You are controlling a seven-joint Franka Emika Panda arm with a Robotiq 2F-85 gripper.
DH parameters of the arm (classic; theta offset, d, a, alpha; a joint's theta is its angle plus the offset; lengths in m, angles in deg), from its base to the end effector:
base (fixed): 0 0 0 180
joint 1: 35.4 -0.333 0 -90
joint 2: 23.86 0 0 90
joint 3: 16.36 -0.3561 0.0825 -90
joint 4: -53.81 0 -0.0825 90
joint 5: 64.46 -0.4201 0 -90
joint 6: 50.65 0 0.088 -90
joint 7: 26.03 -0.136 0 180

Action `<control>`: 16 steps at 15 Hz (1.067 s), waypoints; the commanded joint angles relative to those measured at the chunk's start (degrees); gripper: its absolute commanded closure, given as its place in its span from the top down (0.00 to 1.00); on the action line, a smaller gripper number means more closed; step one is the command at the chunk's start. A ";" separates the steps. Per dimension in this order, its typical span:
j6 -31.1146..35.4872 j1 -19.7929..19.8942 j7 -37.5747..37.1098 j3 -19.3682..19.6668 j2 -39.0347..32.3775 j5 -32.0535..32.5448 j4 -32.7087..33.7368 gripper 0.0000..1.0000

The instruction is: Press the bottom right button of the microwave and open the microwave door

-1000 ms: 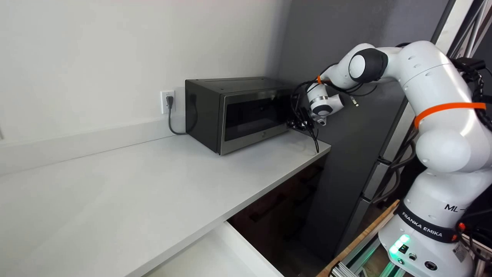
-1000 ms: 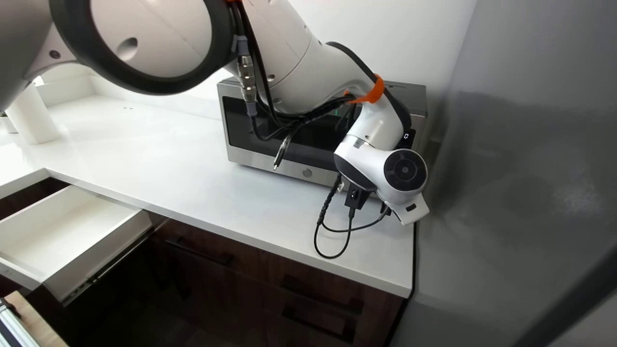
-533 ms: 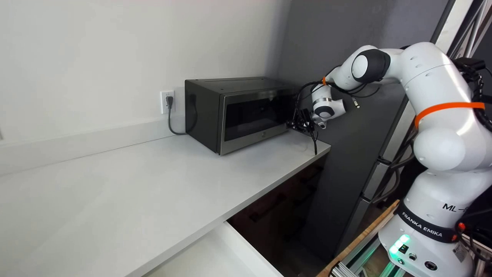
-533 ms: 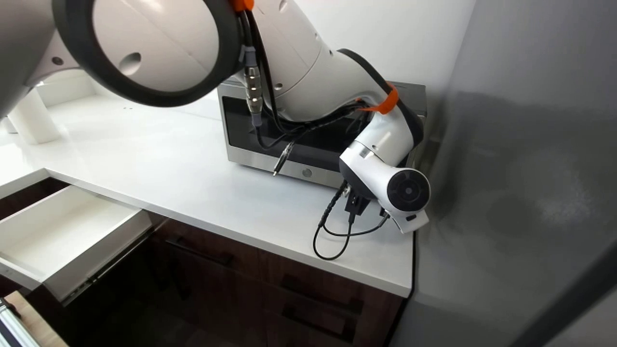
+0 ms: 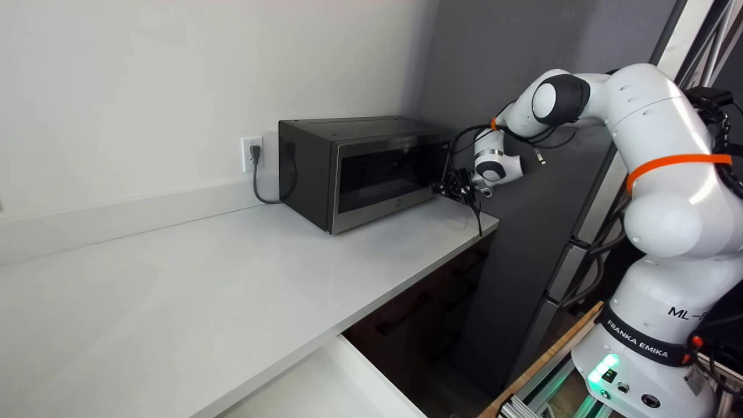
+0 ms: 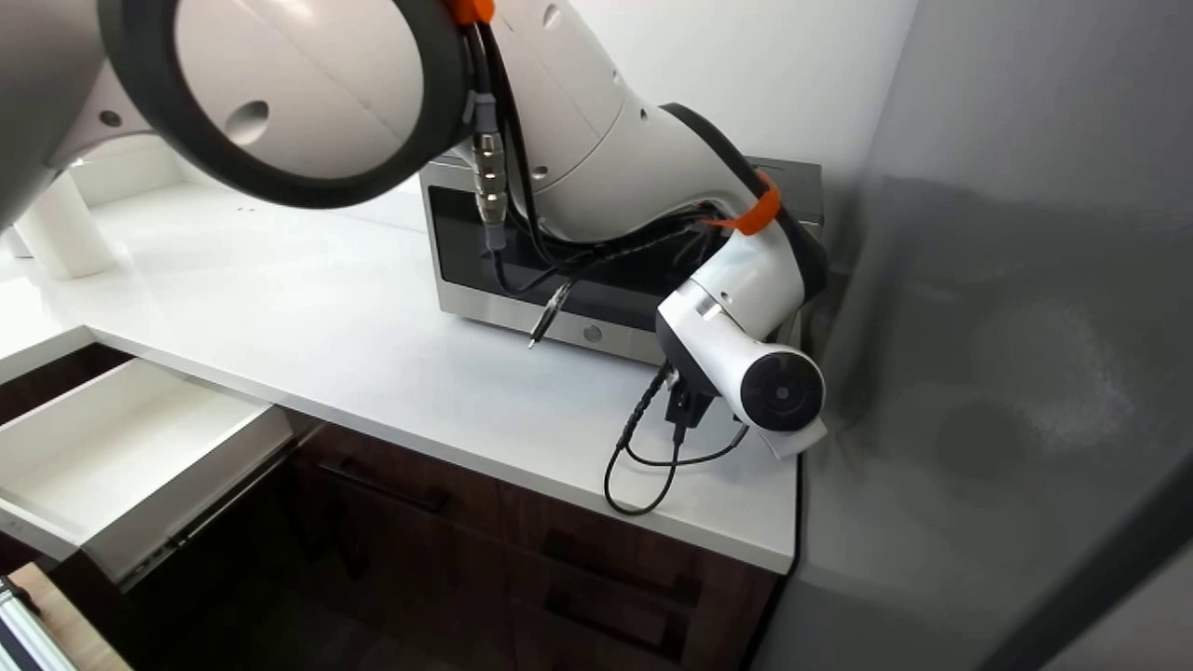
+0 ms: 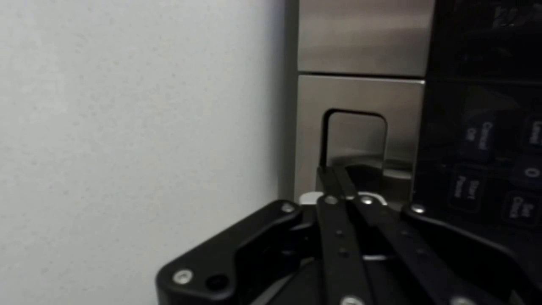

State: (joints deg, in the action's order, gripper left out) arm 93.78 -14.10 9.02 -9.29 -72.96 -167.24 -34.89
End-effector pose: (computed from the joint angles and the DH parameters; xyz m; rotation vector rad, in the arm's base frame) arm 0.6939 -0.3502 0.1324 -1.7774 1.4191 -0.7483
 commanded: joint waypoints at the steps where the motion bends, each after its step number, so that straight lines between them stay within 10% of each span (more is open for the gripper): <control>1: -4.74 -2.46 2.53 -1.27 0.68 -3.09 1.35 0.00; 16: -0.21 -6.50 -6.37 3.57 5.02 7.83 -5.34 0.00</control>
State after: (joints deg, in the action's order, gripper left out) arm 93.05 -18.07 6.77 -6.90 -71.57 -163.51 -36.23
